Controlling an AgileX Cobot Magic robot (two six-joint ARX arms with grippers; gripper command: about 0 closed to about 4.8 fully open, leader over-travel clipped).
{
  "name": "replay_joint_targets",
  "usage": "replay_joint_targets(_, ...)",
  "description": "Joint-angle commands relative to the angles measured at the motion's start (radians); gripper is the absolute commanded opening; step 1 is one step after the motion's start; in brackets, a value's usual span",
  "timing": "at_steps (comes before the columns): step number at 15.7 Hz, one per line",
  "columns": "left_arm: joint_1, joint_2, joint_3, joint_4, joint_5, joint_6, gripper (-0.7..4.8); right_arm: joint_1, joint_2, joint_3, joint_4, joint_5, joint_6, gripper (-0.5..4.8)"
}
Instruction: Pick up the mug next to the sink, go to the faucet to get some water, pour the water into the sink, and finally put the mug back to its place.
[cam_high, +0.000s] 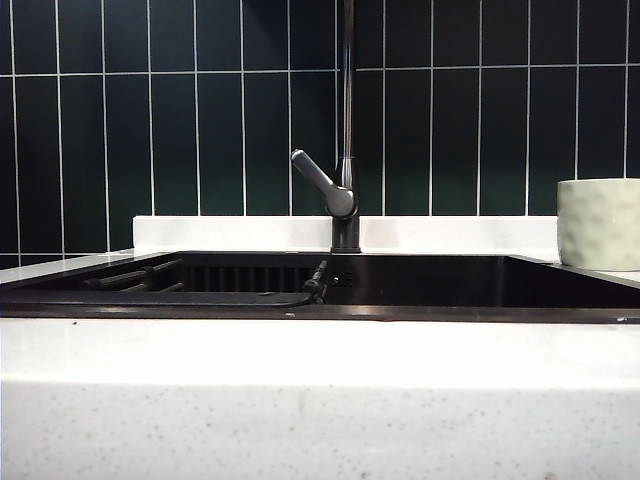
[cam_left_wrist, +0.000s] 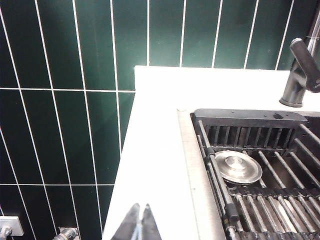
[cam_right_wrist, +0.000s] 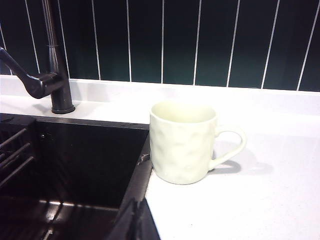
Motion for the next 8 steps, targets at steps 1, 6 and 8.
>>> replay_joint_targets(1, -0.002, 0.000, 0.002, 0.013, 0.003, 0.000, -0.05, 0.000, -0.001, -0.004, 0.045, 0.005, 0.001, -0.01)
replay_joint_targets(6, -0.002, 0.000, 0.002, 0.011, 0.004, 0.001, -0.05, 0.000, -0.001, -0.004, -0.008, 0.006, 0.009, -0.01)
replay_joint_targets(8, -0.002, 0.001, 0.035, -0.069, 0.004, 0.000, -0.05, 0.001, -0.001, 0.014, -0.016, 0.095, 0.106, -0.01)
